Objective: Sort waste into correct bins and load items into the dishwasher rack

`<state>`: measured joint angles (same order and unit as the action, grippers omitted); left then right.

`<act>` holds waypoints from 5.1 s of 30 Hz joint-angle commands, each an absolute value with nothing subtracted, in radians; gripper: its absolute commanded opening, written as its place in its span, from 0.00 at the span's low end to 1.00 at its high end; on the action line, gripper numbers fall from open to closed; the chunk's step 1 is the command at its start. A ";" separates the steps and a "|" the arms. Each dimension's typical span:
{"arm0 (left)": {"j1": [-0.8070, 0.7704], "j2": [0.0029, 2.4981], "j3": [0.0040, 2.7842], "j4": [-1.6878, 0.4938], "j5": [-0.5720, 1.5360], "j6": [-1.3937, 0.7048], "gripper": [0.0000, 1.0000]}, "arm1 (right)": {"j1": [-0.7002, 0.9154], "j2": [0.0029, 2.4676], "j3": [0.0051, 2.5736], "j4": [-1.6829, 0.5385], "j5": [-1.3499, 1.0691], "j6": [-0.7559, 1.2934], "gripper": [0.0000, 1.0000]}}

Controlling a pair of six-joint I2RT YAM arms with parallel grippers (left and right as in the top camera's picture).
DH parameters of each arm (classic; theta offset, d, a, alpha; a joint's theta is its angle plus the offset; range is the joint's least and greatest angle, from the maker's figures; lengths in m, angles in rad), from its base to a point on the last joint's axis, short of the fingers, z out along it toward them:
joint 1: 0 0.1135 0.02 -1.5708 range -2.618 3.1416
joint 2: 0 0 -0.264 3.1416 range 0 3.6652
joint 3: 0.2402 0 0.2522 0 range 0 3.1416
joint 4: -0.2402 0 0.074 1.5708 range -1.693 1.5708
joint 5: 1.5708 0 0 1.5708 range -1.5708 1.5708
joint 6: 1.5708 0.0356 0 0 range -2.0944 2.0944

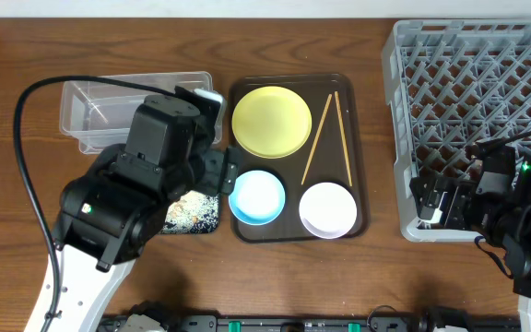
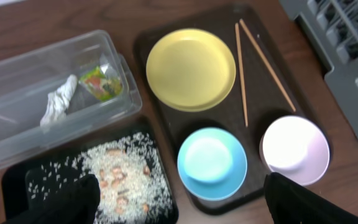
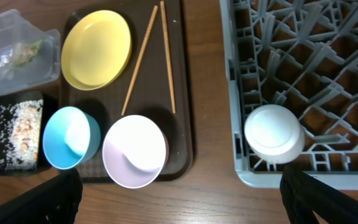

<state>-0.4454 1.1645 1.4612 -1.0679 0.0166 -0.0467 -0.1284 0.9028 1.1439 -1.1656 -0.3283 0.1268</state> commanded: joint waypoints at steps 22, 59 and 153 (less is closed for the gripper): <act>-0.448 1.164 1.477 -1.099 0.015 -0.034 0.89 | -0.123 0.901 1.150 -1.170 -0.303 0.144 0.99; -0.190 0.059 0.216 -0.160 0.145 0.086 0.98 | -0.123 0.901 1.150 -1.170 -0.303 0.144 0.99; -0.190 0.004 0.004 -0.051 0.172 0.086 0.99 | 0.413 1.982 1.137 -0.460 0.133 0.345 0.01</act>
<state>-0.1963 0.0120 0.0250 -0.0261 0.1547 0.0792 0.4286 1.9320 1.1446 -0.4332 0.1848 0.3447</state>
